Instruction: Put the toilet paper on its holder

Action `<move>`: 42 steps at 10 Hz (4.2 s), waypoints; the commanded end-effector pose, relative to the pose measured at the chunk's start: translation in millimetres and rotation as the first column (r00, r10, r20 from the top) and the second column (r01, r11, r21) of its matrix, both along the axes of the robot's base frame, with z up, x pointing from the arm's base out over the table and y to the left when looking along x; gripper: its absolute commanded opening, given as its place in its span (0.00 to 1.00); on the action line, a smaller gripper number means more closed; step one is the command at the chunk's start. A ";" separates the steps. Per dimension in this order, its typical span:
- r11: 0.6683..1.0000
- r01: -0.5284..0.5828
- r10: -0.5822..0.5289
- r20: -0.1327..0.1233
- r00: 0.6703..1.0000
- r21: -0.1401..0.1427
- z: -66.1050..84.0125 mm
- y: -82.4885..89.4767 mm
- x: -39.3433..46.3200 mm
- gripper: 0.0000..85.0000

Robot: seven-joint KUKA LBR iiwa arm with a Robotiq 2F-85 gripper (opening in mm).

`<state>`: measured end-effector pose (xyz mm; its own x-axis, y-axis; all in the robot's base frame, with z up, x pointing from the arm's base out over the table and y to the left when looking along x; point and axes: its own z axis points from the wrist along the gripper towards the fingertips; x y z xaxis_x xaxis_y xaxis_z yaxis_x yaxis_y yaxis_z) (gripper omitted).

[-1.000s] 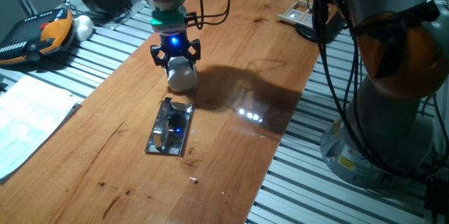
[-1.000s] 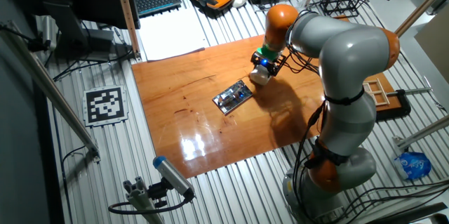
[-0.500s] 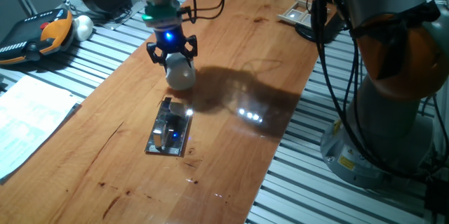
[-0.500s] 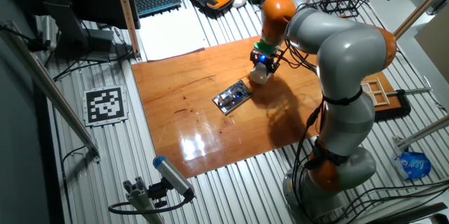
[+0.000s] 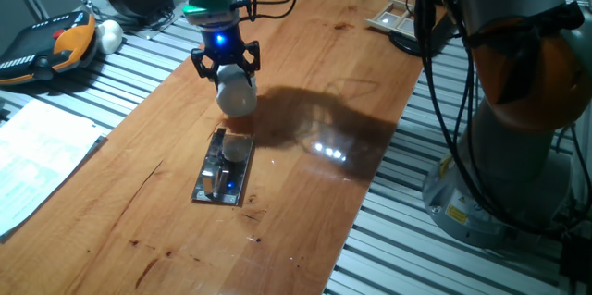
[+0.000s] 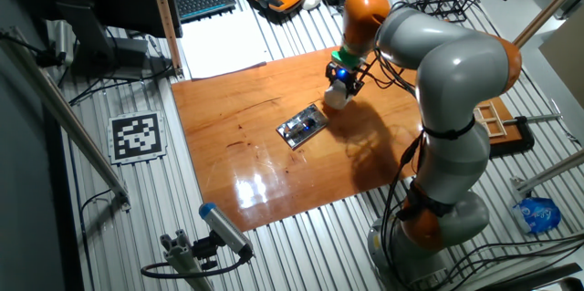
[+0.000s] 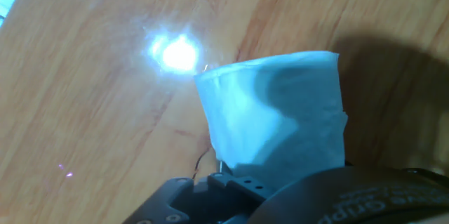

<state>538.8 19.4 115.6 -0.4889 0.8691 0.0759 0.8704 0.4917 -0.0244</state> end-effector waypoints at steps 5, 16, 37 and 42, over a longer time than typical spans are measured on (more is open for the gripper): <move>0.994 0.105 -0.105 0.029 0.994 0.012 -5.6 19.8 -10.9 0.60; 0.975 0.220 -0.219 0.064 0.974 -0.014 -10.0 52.0 -16.3 0.60; 0.971 0.237 -0.237 -0.004 0.971 0.011 -2.3 99.9 -45.1 0.60; 0.960 0.279 -0.279 0.059 0.959 0.002 -3.5 103.6 -54.8 0.60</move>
